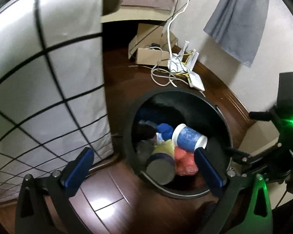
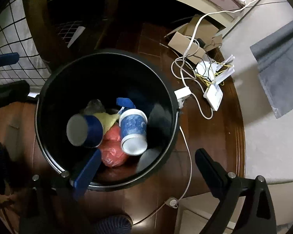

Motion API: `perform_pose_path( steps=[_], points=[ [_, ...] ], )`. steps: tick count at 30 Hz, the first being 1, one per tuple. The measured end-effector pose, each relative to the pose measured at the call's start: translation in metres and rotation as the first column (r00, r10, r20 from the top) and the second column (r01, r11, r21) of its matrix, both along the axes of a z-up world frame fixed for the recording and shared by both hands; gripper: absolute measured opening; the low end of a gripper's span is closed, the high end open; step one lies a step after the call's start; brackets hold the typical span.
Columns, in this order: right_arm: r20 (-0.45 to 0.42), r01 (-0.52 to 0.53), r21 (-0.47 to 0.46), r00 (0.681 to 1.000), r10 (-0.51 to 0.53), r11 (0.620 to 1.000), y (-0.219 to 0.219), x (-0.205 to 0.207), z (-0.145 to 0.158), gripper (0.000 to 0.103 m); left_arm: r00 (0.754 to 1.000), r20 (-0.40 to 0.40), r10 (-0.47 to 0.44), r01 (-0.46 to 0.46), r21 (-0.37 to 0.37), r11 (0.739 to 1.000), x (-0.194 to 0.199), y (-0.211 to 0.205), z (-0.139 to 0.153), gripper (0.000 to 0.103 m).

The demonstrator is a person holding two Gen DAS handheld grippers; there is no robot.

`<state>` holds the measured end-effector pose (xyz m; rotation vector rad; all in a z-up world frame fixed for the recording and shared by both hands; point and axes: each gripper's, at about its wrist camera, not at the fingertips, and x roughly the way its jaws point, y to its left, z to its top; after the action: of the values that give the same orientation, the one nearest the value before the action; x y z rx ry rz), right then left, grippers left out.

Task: Collect trash
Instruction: 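Open both tools over the black bin to drop the tin and cup, then move both tools back to the table toward the red cup and tissue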

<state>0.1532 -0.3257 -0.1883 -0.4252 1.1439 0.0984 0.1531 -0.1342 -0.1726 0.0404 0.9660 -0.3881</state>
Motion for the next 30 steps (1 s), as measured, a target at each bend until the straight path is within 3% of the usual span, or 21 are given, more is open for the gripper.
perform_pose_path(
  steps=[17, 30],
  points=[
    [0.067, -0.010, 0.076, 0.998, 0.005, 0.997, 0.010, -0.010, 0.027, 0.102, 0.997, 0.068, 0.033, -0.035, 0.034, 0.999, -0.020, 0.012, 0.022, 0.102],
    [0.178, -0.052, 0.119, 0.984, 0.030, 0.992, 0.024, -0.023, 0.068, 0.102, 0.990, 0.139, 0.039, -0.046, 0.047, 0.998, -0.034, 0.024, 0.057, 0.102]
  ],
)
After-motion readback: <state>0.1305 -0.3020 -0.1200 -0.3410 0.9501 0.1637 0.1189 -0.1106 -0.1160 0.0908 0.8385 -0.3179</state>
